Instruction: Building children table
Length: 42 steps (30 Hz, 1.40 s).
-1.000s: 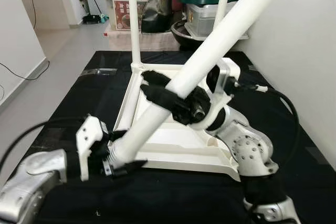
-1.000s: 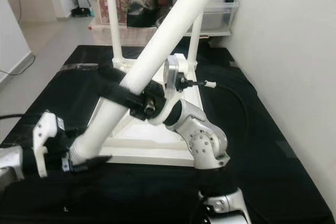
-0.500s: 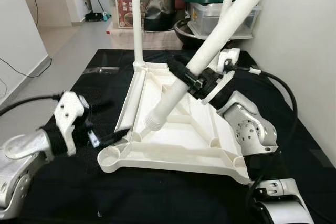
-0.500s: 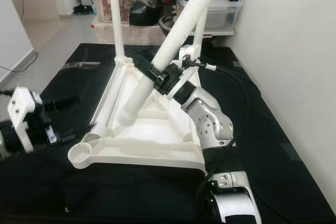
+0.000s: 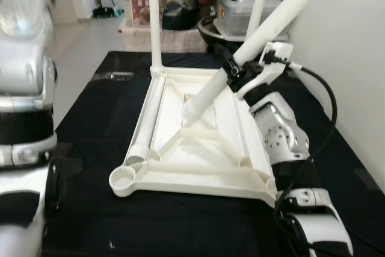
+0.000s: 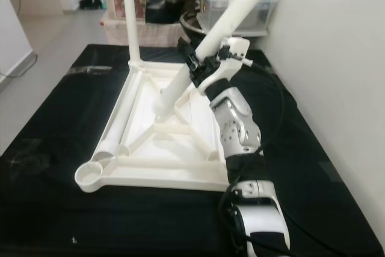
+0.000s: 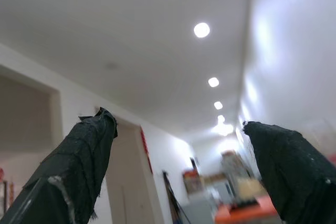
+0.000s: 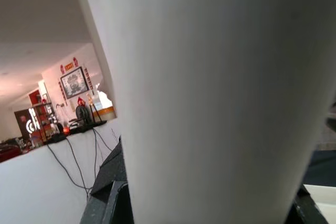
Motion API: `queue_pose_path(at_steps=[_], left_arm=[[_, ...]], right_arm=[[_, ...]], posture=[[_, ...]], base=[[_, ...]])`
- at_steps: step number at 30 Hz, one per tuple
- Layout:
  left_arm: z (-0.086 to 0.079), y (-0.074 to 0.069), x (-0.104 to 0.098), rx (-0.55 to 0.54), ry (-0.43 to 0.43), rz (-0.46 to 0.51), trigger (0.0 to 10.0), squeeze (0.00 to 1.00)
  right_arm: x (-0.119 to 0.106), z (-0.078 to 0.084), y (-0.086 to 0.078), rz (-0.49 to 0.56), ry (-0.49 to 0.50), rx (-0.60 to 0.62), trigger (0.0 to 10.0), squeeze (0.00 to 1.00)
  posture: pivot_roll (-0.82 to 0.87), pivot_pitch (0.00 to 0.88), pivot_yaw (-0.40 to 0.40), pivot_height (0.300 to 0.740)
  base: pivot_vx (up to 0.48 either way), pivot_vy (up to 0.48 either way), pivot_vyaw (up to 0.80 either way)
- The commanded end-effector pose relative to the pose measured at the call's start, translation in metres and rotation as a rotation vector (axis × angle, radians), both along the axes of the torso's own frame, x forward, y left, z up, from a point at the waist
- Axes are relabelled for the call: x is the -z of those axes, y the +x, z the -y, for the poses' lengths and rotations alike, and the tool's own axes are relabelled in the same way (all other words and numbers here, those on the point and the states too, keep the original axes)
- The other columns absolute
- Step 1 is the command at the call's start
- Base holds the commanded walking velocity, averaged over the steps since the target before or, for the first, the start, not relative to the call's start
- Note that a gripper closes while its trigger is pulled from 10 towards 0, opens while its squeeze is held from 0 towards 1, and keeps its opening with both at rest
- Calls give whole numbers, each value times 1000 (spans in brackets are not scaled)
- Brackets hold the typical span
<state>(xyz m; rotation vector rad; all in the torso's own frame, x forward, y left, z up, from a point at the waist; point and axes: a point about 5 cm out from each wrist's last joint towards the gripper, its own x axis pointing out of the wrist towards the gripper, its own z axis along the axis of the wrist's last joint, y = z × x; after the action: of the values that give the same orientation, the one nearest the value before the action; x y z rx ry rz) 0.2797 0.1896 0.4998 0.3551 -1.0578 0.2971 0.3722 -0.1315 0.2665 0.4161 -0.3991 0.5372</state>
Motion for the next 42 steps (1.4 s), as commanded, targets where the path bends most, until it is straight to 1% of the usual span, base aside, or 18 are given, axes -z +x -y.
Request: queue_pose_path(at_steps=[1,2,4,8,10,14,15,20,24,27,28,30,38,39,40,42], left_arm=[[6,-5,-17,-1,-5,50,10000,0],[6,-5,-17,-1,-5,50,10000,0],[12,-9,-29,20,-34,97,10000,0],[14,-10,-36,13,-66,121,10000,0],[11,-10,-39,-1,-96,124,10000,0],[9,-12,-40,-13,-108,136,10000,0],[7,-13,-43,-39,-119,149,10000,0],[6,-15,-47,-43,-135,169,10000,0],[5,-16,-47,-54,-155,191,10000,0],[5,-12,-45,-59,-148,177,10000,0],[5,-8,-43,-56,-158,159,10000,0],[5,-7,-42,-56,-162,154,10000,0],[7,-10,-46,-63,-165,189,10000,0],[-6,-7,-32,-104,-164,157,10000,0],[-9,-6,-29,-116,-161,148,10000,0],[-20,6,-12,-139,-162,64,10000,0]], right_arm=[[-7,5,-1,30,19,26,0,0],[-7,5,-1,30,19,26,0,0],[-5,6,0,24,29,42,0,0],[-3,6,0,20,37,50,0,0],[-2,6,0,17,38,49,0,0],[-1,6,0,15,39,49,0,0],[0,3,0,10,38,44,0,0],[1,-1,1,12,37,38,0,0],[1,0,0,12,38,39,0,0],[2,1,-1,11,34,45,0,0],[4,3,-1,5,35,53,0,0],[5,3,-1,4,35,55,0,0],[5,3,-1,5,37,55,0,0],[6,4,-2,2,30,59,0,0],[6,4,-2,2,28,60,0,0],[6,4,-2,3,28,62,0,0]], posture=[[108,0,-48,740],[108,0,-48,740],[112,0,-53,740],[114,0,-60,740],[123,0,-64,740],[126,0,-67,740],[133,0,-69,740],[135,0,-68,740],[127,0,-61,740],[126,0,-61,740],[126,0,-56,740],[126,0,-56,740],[119,0,-53,740],[98,0,-41,740],[98,0,-41,740],[95,0,-41,740]], base=[[0,0,0],[0,0,0],[0,0,0],[0,0,0],[0,0,0],[0,0,0],[0,0,0],[0,0,0],[0,0,0],[0,0,0],[0,0,0],[0,0,0],[0,0,0],[0,0,0],[0,0,0],[0,0,0]])
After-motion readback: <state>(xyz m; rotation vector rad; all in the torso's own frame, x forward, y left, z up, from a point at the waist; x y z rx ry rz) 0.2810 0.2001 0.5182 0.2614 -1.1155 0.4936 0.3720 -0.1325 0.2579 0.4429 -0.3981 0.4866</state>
